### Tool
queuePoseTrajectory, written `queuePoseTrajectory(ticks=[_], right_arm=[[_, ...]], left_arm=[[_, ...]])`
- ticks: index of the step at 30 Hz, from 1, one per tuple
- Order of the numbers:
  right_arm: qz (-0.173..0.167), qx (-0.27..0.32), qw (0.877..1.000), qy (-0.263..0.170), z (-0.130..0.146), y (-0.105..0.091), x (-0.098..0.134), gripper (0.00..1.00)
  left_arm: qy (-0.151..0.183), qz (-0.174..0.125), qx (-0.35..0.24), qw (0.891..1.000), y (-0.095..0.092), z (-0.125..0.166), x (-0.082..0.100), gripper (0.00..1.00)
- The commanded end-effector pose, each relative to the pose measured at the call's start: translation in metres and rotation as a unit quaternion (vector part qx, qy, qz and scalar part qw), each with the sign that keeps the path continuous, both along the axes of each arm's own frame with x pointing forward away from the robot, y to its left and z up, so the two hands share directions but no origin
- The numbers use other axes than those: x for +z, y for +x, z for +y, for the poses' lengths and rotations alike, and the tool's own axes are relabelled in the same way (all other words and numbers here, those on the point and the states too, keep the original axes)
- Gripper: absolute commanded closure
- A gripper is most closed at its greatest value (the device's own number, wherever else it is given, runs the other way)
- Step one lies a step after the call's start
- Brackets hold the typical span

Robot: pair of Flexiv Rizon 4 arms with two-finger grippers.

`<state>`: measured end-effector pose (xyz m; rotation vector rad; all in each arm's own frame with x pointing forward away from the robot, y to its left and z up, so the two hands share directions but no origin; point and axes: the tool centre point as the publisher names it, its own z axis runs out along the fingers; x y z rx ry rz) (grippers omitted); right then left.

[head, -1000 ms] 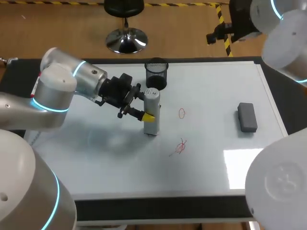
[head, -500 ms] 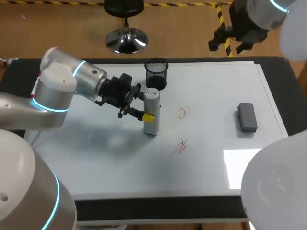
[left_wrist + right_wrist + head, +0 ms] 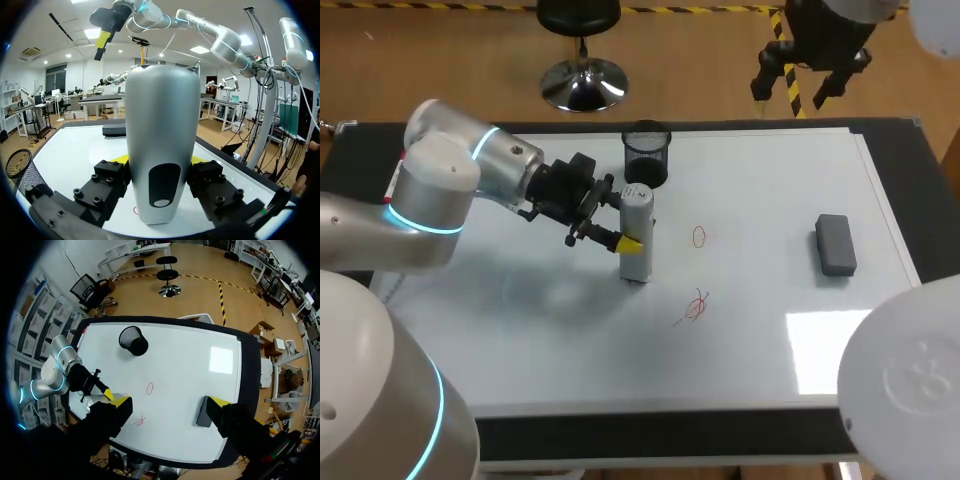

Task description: Pick up the inspection probe, press it on each red-marked spot on the whiteboard one by one, put down the probe, pick up the eraser, and wipe off all the red marks.

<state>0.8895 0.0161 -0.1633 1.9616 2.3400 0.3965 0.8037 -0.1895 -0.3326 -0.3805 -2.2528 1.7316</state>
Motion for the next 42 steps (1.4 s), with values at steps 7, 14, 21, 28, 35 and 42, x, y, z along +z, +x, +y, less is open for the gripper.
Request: queuePoseTrajectory(ticks=[7,14,21,28,35,42], right_arm=[[0.031,-0.03,0.999,-0.027,-0.006,-0.011,0.003,0.0],[0.028,-0.078,0.995,-0.05,-0.012,-0.045,0.002,0.0],[0.029,-0.1,0.993,-0.062,-0.022,-0.069,-0.002,0.0],[0.026,-0.114,0.991,-0.059,-0.04,-0.086,-0.01,0.0],[0.033,-0.121,0.991,-0.053,-0.059,-0.092,-0.02,0.0],[0.037,-0.125,0.99,-0.048,-0.07,-0.095,-0.034,0.0]], left_arm=[[-0.002,0.001,-0.002,1.0,0.0,0.0,-0.011,1.0],[-0.002,0.001,-0.002,1.0,0.0,0.0,-0.011,1.0],[-0.002,0.001,-0.002,1.0,0.0,0.0,-0.011,1.0],[-0.002,0.001,-0.002,1.0,0.0,0.0,-0.011,1.0],[-0.002,0.001,-0.002,1.0,0.0,0.0,-0.011,1.0],[-0.002,0.001,-0.002,1.0,0.0,0.0,-0.011,1.0]])
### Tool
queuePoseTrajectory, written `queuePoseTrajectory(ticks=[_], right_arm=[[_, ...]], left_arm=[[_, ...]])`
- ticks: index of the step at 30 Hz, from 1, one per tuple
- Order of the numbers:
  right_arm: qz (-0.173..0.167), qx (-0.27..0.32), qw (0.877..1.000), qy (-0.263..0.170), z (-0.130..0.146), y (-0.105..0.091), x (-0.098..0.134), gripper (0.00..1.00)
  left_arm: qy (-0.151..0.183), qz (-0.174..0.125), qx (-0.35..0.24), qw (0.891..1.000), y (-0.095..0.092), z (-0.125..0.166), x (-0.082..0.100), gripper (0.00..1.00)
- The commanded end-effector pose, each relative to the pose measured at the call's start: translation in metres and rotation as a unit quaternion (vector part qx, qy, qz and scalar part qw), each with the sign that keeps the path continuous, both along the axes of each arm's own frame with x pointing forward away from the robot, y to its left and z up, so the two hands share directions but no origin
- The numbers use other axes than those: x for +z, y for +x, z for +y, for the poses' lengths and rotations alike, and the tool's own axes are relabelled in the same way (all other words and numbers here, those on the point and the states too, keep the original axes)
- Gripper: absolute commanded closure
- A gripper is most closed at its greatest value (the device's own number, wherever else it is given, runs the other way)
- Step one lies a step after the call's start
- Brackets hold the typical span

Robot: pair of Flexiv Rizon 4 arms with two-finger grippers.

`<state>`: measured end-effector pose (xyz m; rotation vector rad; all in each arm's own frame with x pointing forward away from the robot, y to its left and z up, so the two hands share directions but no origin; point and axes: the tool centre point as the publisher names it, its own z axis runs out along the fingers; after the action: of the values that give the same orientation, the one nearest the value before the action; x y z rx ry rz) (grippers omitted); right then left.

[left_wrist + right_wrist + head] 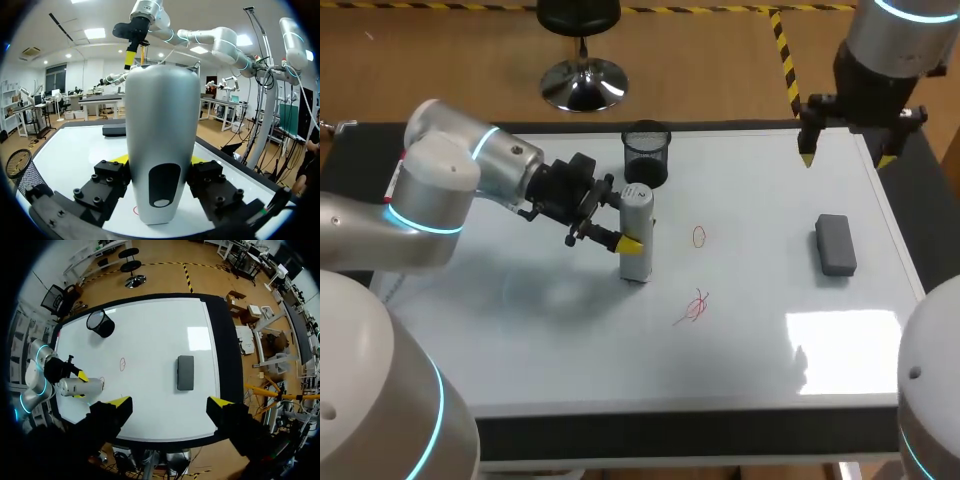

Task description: Pick up the inspection probe, press it on each red-marked spot on the whiteboard one by one, put down the probe, pick up the eraser, and wipe off all the red marks.

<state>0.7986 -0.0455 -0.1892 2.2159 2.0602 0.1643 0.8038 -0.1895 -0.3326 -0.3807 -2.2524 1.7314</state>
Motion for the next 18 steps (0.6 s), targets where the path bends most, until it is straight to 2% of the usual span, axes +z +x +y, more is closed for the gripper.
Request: queuePoseTrajectory(ticks=[1,18], right_arm=[[-0.002,0.003,1.0,0.013,-0.01,-0.004,-0.011,0.0],[0.013,0.004,0.999,0.038,-0.025,-0.003,-0.06,0.0]], left_arm=[[-0.002,0.001,-0.001,1.0,0.0,0.0,-0.011,1.0],[-0.002,0.001,-0.001,1.0,0.0,0.0,-0.011,1.0]])
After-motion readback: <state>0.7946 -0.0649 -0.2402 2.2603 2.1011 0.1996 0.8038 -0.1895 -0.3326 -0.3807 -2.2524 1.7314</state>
